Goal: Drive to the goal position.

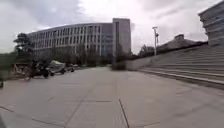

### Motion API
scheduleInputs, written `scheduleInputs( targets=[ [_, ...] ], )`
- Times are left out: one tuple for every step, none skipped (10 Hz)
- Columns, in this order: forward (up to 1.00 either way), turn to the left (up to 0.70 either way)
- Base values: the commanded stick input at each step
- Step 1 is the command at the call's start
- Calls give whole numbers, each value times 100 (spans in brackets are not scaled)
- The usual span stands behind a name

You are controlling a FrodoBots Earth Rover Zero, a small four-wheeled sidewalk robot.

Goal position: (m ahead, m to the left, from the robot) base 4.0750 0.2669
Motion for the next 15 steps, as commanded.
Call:
scheduleInputs(
  targets=[
    [100,3],
    [100,3],
    [100,3],
    [100,3],
    [100,3],
    [100,3],
    [100,3],
    [100,3],
    [100,3],
    [100,3],
    [100,3],
    [100,3],
    [100,3],
    [100,3],
    [100,2]
  ],
)
